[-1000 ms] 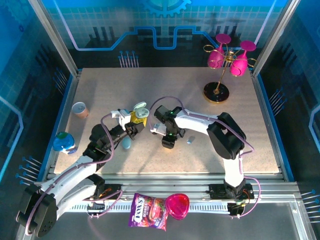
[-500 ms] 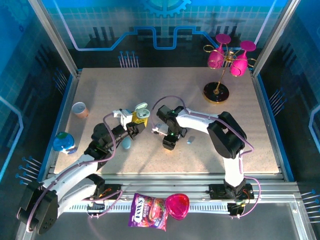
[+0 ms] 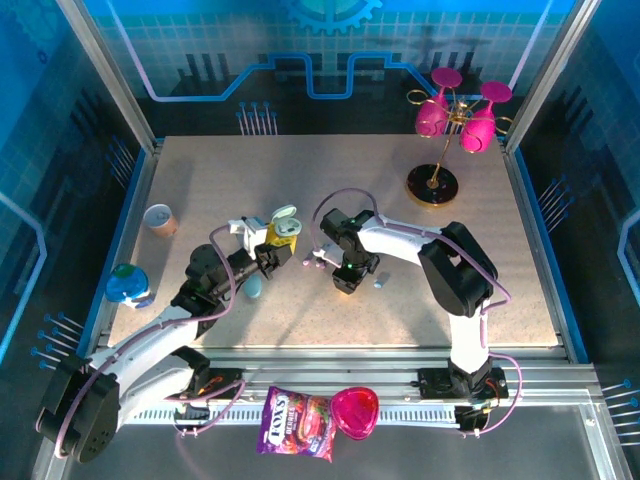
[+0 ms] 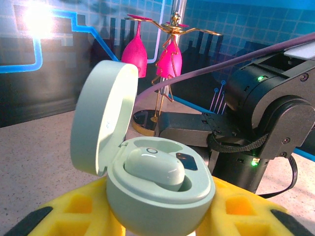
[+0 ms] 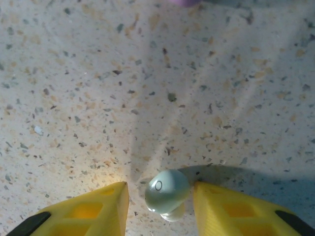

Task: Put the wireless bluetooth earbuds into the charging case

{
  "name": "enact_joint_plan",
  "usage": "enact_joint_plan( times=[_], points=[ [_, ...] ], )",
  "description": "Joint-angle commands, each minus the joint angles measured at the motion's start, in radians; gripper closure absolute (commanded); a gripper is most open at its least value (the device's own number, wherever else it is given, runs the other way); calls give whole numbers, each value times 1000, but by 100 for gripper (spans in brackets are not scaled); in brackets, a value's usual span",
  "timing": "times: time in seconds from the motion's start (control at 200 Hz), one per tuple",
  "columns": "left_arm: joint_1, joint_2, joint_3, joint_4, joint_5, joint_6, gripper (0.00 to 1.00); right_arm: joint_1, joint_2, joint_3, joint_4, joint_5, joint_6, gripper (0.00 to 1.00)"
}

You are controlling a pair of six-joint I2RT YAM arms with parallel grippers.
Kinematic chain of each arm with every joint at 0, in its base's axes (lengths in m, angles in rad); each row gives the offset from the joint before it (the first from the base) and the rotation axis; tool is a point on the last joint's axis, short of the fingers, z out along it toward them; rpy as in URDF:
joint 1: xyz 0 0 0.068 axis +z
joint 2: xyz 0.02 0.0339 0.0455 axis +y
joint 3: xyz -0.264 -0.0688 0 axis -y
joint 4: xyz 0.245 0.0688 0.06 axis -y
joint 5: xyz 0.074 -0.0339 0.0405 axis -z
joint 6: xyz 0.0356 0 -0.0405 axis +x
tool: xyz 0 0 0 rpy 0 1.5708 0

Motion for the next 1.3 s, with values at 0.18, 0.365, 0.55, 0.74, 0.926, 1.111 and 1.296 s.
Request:
enact_joint_plan(
  times=[0.18, 0.365, 0.55, 0.74, 0.926, 1.111, 1.296],
  points=[
    [6, 1, 22, 44, 24, 3, 78, -11, 52, 47, -63, -23, 162, 57],
    [6, -6, 12, 53, 24, 6, 78, 0, 43, 68, -54, -37, 238, 49],
    [6, -19, 7, 48, 22, 10, 78, 7, 45, 103, -62, 11, 307, 55],
    [6, -25, 0, 44, 21, 14, 77, 9, 73, 126, -77, 15, 335, 62],
    [6, -33, -3, 38, 16, 17, 77, 11, 92, 129, -105, 19, 332, 65],
    [6, -31, -5, 40, 16, 17, 77, 16, 99, 129, -124, 20, 329, 71],
    [7, -31, -5, 42, 17, 16, 77, 15, 93, 128, -118, 20, 328, 81]
  ],
)
